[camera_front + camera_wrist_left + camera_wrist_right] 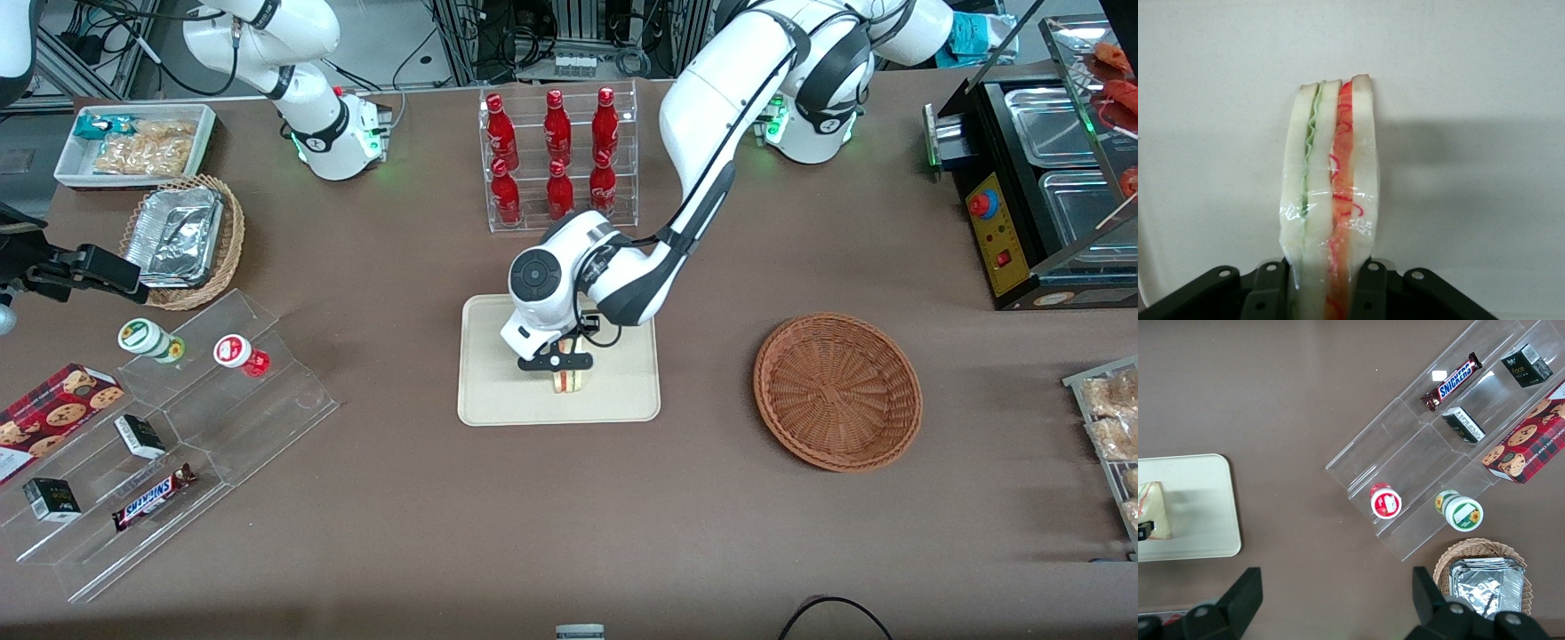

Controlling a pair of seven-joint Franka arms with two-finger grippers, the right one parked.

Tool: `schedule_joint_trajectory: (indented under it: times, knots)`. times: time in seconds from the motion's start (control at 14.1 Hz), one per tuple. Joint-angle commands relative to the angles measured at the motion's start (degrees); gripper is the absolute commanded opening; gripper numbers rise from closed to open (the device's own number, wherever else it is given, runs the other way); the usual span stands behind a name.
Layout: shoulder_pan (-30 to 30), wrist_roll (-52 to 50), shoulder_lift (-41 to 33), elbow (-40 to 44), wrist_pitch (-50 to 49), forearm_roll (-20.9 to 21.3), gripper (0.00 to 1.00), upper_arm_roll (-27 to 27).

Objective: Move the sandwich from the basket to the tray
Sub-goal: 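Lift the sandwich and carry it with the left gripper over the cream tray, then lower the sandwich onto the tray and open the left gripper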

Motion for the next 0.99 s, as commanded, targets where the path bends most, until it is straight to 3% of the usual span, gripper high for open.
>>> schedule_joint_trajectory:
  times: [0.0, 0.07, 0.35, 0.57, 0.92]
  knots:
    - [-0.7, 0.3, 1.0, 1.9, -0.2, 0.4, 0.91, 0.7]
    - [-0.7, 0.2, 0.2, 1.9, -0.7, 0.1, 1.0, 0.8]
    - [0.5, 0.4, -8.2, 1.4, -8.4, 0.6, 1.0, 1.8]
    - [6.2, 2.2, -16.5, 0.0, -14.2, 0.7, 1.0, 2.9]
    - [15.9, 13.9, -32.5, -15.8, -16.1, 0.8, 1.0, 3.2]
